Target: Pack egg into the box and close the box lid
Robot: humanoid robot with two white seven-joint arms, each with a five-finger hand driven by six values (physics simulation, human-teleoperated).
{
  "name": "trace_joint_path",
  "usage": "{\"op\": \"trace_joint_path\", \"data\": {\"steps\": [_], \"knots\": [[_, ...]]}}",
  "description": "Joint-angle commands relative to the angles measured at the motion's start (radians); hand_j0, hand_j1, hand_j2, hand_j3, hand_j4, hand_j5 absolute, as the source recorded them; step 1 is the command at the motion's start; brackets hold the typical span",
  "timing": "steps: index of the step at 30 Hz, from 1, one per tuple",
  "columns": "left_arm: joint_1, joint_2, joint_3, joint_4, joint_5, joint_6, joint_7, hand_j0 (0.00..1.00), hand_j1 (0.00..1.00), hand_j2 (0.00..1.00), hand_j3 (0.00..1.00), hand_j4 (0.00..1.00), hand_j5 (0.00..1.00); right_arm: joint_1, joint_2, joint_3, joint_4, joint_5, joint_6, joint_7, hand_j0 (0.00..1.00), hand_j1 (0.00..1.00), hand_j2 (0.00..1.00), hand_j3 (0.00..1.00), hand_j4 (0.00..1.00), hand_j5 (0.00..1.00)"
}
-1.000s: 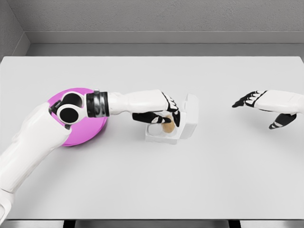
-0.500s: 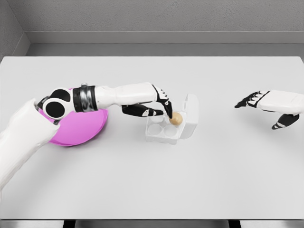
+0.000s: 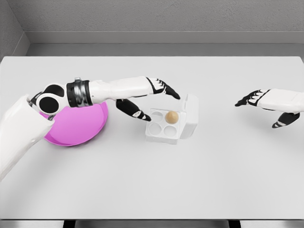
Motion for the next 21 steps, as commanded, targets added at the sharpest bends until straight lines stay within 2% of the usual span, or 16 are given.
{"op": "trace_joint_path", "data": {"steps": [1, 3, 4, 6, 8, 11, 13, 17, 21], "knots": [[0.0, 0.009, 0.001, -0.001, 0.013, 0.003, 0.0, 0.97, 0.97, 0.97, 0.97, 0.97, 0.97, 0.002, 0.001, 0.001, -0.003, -0.006, 0.003, 0.0, 1.0, 1.0, 1.0, 1.0, 1.0, 1.0], [0.002, 0.031, -0.001, -0.008, 0.036, 0.003, 0.0, 0.99, 0.99, 0.99, 0.99, 0.99, 0.99, 0.002, 0.001, 0.003, -0.004, -0.007, 0.003, 0.0, 1.0, 1.0, 1.0, 1.0, 1.0, 1.0], [0.002, 0.07, -0.002, -0.014, 0.079, 0.003, 0.0, 1.0, 1.0, 1.0, 1.0, 1.0, 1.0, 0.003, 0.004, 0.003, -0.004, -0.007, 0.003, 0.0, 1.0, 1.0, 1.0, 1.0, 1.0, 1.0], [0.006, 0.182, -0.001, -0.089, 0.148, 0.003, 0.0, 1.0, 1.0, 1.0, 1.0, 1.0, 1.0, 0.008, 0.006, 0.001, -0.012, -0.007, 0.003, 0.0, 1.0, 1.0, 1.0, 1.0, 1.0, 1.0], [0.011, 0.298, 0.018, -0.107, 0.162, 0.003, 0.0, 1.0, 1.0, 1.0, 1.0, 1.0, 1.0, 0.012, 0.004, 0.004, -0.061, -0.009, 0.003, 0.0, 1.0, 1.0, 1.0, 1.0, 1.0, 1.0], [0.018, 0.408, 0.025, -0.106, 0.162, 0.003, 0.0, 1.0, 1.0, 1.0, 1.0, 1.0, 1.0, 0.021, 0.007, 0.011, -0.09, -0.01, 0.003, 0.0, 1.0, 1.0, 1.0, 1.0, 1.0, 1.0], [0.021, 0.42, 0.025, -0.1, 0.162, 0.003, 0.0, 1.0, 1.0, 1.0, 1.0, 1.0, 1.0, 0.041, 0.021, 0.011, -0.118, -0.013, 0.003, 0.0, 1.0, 1.0, 1.0, 1.0, 1.0, 1.0], [0.055, 0.41, 0.024, -0.098, 0.154, 0.003, 0.0, 1.0, 1.0, 1.0, 1.0, 1.0, 1.0, 0.066, 0.046, 0.027, -0.118, -0.013, 0.003, 0.0, 1.0, 1.0, 1.0, 1.0, 1.0, 1.0], [0.055, 0.408, 0.016, -0.098, 0.152, 0.003, 0.0, 1.0, 1.0, 1.0, 1.0, 1.0, 1.0, 0.066, 0.109, 0.034, -0.116, -0.013, 0.003, 0.0, 1.0, 1.0, 1.0, 1.0, 1.0, 1.0]]}}
